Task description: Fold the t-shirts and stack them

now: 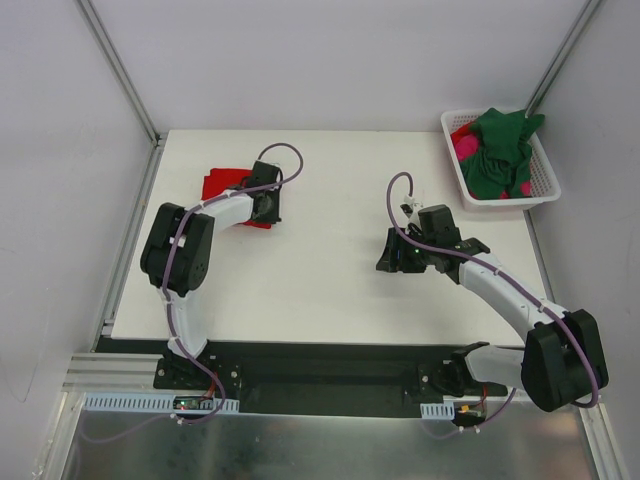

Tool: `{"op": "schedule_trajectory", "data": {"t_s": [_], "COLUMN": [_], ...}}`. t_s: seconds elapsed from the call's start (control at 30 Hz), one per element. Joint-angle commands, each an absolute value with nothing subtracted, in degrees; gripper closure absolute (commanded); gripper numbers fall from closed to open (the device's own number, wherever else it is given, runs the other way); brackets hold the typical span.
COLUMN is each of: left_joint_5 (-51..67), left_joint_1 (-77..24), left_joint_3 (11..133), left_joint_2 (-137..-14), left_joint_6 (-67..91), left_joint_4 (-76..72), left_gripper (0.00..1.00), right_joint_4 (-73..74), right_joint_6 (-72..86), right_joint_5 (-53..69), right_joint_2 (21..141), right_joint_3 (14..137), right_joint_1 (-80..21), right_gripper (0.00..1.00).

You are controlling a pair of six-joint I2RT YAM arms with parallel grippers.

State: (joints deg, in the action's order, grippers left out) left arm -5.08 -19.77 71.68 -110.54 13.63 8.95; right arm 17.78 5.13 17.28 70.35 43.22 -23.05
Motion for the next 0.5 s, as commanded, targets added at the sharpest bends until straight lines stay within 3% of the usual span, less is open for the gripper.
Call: {"op": "schedule_trajectory", "data": {"t_s": [0.0,0.47], "left_joint_5": [-5.9,-0.2], "left_joint_1": [-18.5,-13.1], "left_joint_3": [74.2,78.6], "left_joint_2": [-112.3,-115.4], "left_joint_6": [11.6,14.6], "left_joint_4": [10.6,15.5], "left_gripper": [1.00,1.00], "right_joint_4": [16.6,16.8], "right_joint_6": [4.8,4.5], "right_joint_5": [17.4,17.5], "right_joint_2": [70.4,70.7], "right_joint_3": [43.2,43.2], "right_joint_1": [-22.6,-22.1], "right_gripper": [0.45,0.45]}}
